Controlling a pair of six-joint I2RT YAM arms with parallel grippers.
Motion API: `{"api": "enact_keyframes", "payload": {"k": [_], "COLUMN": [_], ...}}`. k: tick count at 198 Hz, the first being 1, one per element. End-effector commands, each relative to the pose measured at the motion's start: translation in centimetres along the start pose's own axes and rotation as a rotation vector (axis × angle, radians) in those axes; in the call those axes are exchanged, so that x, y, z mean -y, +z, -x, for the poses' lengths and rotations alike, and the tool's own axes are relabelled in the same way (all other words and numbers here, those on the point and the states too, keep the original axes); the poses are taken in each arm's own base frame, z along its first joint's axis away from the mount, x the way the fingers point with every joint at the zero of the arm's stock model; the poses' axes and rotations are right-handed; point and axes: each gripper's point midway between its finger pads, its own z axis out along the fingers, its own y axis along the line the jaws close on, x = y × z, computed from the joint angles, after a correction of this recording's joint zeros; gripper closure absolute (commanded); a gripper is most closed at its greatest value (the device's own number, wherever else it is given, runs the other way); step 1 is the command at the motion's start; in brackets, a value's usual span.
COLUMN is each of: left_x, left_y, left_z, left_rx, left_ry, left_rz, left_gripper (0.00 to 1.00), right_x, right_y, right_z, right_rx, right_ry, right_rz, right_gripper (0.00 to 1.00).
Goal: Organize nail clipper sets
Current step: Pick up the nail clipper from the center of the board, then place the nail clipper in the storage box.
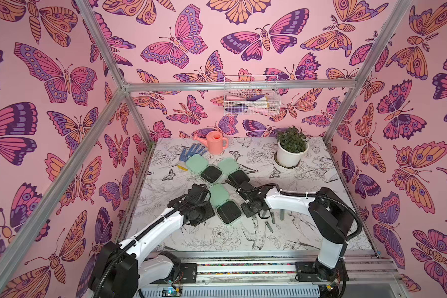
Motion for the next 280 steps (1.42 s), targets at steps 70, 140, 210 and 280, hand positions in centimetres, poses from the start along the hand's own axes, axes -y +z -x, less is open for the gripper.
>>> {"api": "enact_keyframes", "payload": {"k": [70,140,210,280], "left_x": [-0.8,-0.7,-0.7,-1.0], "left_y": [-1.0,-1.7,-1.5,-1.4], "left_z": [0.1,0.1,0.0,0.0], "left_rx": [-0.004,-0.002,-0.012,-0.011], "left_ry": [-0.048,-0.051,-0.046,-0.045], "left_rz": [-0.033,-0.071,-0.07,-0.066], "left_gripper": [0.38,0.38,0.39,0.39], "right_x": [-5.1,-10.1,-10.6,-11.0], "right_y": [-6.1,-3.6,-1.9,-0.6], "right_z": [3.8,5.3,5.4,5.0], "right_rx": [0.115,0.095,0.076,0.062], "right_ry": [-0.041,-0.093,-0.102,-0.094], "right_rz": [0.147,0.159,0.126,0.13], "right_gripper": [0.98,0.99,0.99,0.99]}}
